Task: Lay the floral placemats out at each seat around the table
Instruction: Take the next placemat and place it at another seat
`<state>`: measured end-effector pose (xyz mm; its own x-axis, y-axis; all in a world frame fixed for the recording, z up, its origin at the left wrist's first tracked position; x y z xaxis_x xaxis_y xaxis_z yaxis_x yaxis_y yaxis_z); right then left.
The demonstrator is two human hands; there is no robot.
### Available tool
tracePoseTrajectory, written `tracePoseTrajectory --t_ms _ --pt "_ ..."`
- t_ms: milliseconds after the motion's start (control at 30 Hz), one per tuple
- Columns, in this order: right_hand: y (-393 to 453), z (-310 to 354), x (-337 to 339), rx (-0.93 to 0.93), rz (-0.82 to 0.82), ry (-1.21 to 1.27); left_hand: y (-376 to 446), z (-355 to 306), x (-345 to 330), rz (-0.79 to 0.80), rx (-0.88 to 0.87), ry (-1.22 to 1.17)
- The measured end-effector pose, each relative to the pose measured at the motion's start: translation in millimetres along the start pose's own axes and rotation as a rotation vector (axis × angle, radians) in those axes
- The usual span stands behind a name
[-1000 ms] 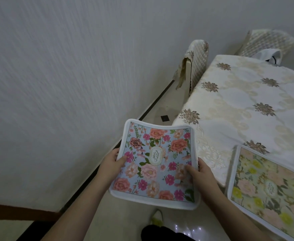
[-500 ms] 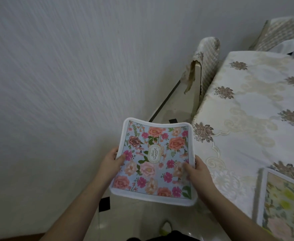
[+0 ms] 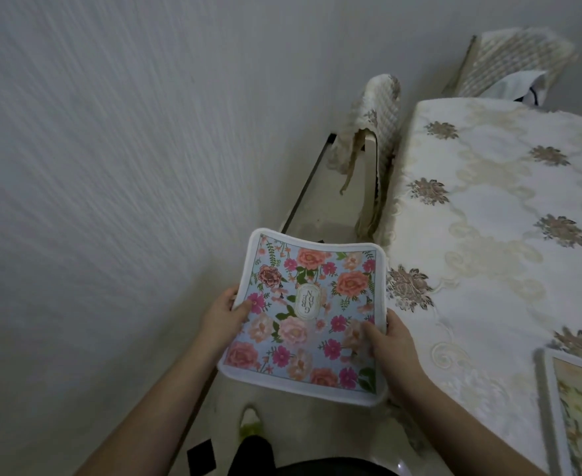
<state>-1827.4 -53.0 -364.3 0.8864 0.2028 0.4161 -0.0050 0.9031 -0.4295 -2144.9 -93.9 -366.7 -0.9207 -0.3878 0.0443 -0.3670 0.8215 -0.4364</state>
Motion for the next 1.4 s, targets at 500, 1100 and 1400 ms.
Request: tracePoseTrajectory --t_ms 500,1100,1400 --pt "34.0 26.6 -15.3 -0.208 -0.334 0.130 146.3 -77.1 -47.0 0.365 -0.058 0.238" --pt "110.2 -17.4 58.9 -0.422 -0.721 0.502 244.9 -151.8 -294.6 0.762 -0.183 0.622" --pt "108.6 -37.2 94.1 -0.532 -0.943 0.562 250.3 -147.3 -412.6 1.017 -0.189 0.695"
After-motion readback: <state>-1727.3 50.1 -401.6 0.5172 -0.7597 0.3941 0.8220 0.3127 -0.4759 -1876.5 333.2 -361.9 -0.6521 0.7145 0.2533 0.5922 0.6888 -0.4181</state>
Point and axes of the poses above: each hand's wrist, its own y-axis towards the middle knuckle, its own x-axis out of the back of the hand, z = x × y, the point moved 9 cm from there along y, towards the middle knuckle, and after that the axes turned 13 degrees about -y, right-handed, at the moved point
